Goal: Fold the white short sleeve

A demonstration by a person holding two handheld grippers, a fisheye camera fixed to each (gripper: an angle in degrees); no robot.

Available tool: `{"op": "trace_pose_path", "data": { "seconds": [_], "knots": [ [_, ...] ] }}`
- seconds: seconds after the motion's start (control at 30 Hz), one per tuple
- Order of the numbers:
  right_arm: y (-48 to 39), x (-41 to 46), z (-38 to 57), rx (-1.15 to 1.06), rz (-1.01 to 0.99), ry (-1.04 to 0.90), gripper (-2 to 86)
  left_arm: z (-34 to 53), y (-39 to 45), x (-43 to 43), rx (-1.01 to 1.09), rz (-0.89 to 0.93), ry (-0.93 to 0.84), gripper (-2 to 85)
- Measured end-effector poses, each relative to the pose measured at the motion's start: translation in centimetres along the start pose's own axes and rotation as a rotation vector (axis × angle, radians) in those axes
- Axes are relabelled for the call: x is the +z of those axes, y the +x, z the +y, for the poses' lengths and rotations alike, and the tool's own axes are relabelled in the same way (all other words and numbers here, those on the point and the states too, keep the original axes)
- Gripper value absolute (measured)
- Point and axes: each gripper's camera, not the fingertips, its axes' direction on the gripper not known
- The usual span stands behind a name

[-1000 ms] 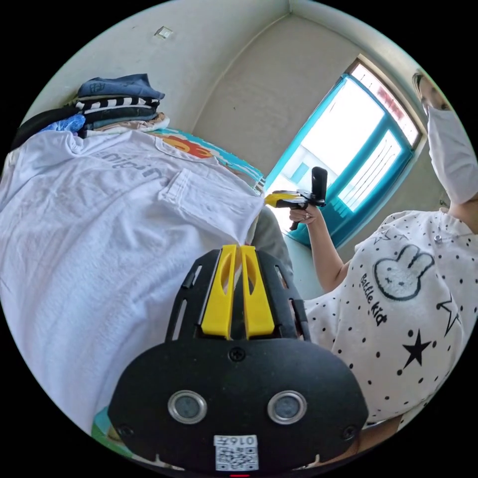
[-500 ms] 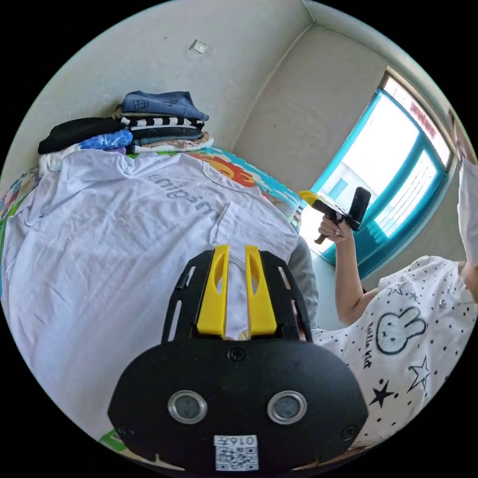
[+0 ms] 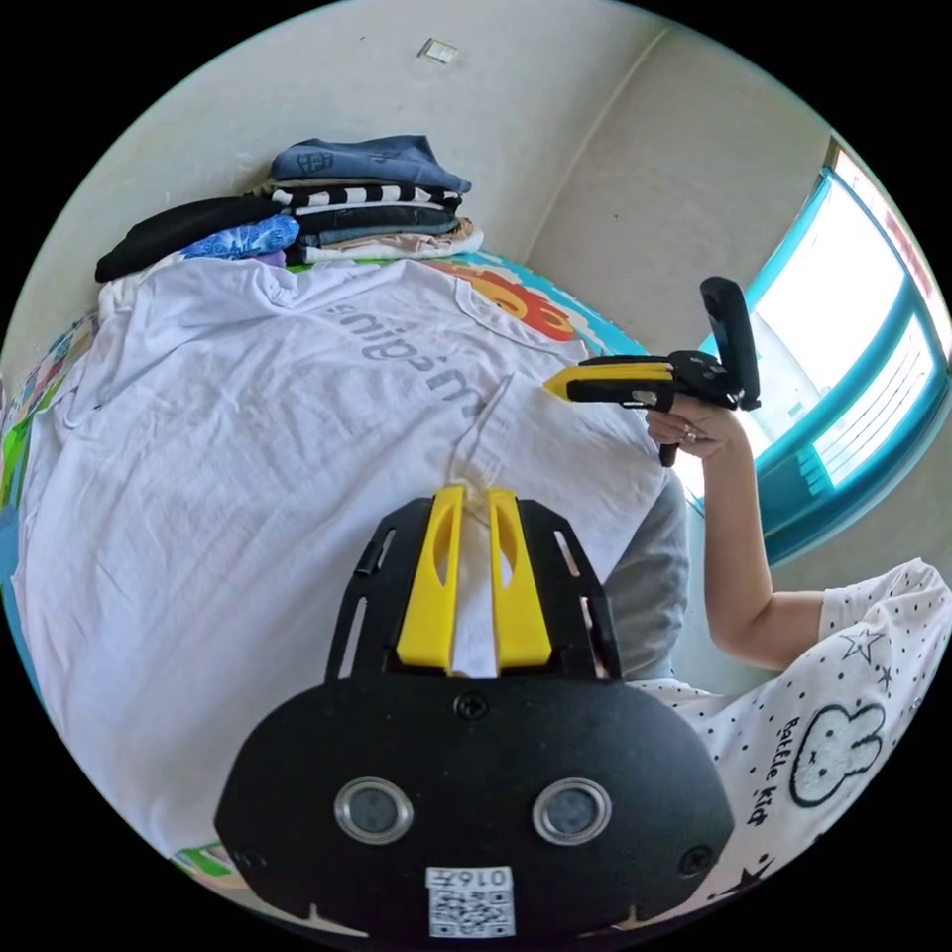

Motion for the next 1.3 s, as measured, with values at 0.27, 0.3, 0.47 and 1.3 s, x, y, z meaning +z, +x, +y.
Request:
{"op": "trace_pose_path", "data": {
  "seconds": [0.27, 0.3, 0.47, 1.3],
  "knots": [
    [-1.1, -3.2, -1.3, -0.013, 0.109, 0.087, 0.8, -0.8, 2.2, -2.3, 0.074, -0.097, 0.047, -0.1],
    [-1.1, -3.2, -1.9, -0.027, 0.066, 0.077, 1.8, -0.9, 2.1, -2.2, 0.07, -0.096, 0.037, 0.1],
    [-1.4, -0.2, -4.8, -0.071, 0.032, -0.068, 7.4, -0.6, 1.1, -1.6, 0.004, -0.1, -0.028, 6.7],
    [0.5, -2.2, -1.1, 0.04, 0.222, -0.036, 5.6, 3.4, -5.9, -13.0, -0.21, -0.25, 0.268, 3.5]
  ]
}}
